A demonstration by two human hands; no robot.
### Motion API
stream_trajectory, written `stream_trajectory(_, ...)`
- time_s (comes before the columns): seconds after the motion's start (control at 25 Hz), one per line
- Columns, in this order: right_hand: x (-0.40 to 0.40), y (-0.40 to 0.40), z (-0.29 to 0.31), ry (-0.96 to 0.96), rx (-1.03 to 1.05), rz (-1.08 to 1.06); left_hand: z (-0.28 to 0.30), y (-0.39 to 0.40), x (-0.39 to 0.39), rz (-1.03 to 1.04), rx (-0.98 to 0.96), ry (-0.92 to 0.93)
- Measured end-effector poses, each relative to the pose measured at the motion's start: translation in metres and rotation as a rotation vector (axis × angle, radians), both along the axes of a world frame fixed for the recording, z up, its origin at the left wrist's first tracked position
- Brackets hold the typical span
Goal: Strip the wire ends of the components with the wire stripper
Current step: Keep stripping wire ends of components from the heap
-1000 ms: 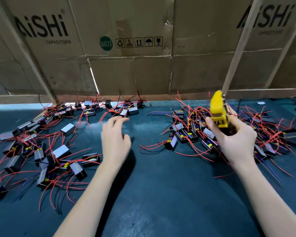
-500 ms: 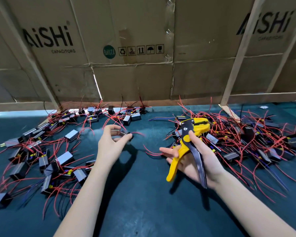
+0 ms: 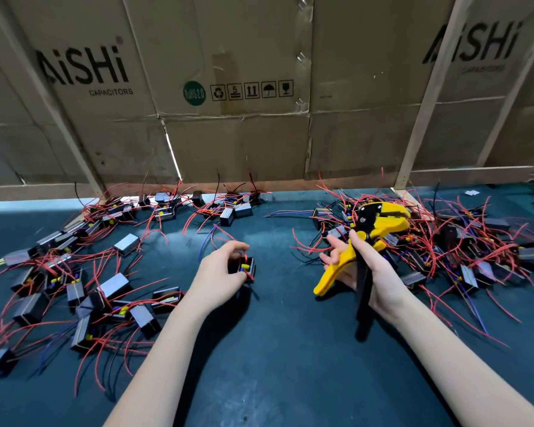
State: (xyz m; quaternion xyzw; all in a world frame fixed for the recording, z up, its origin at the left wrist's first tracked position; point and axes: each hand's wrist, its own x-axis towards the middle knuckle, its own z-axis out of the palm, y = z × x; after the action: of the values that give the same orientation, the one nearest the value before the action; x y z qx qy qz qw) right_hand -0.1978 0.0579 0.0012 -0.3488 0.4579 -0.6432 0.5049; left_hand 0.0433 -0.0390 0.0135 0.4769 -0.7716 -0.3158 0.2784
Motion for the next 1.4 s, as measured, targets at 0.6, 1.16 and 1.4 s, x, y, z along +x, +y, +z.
stream_trajectory(0.6,0.006,0.029,0.019,0.569,0.016,0.107,0.007,0.007,-0.002,-0.28,-0.294,0.021)
stream_trajectory(1.16,-0.03,0.026,0.013,1.643,0.209,-0.922,-0.006,0.026,-0.034,-0.2,-0.064,0.233)
stream_trajectory(1.4,-0.026,0.019,0.008,1.775,0.322,-0.827,-0.006,0.032,-0.038,-0.306,0.009,0.311)
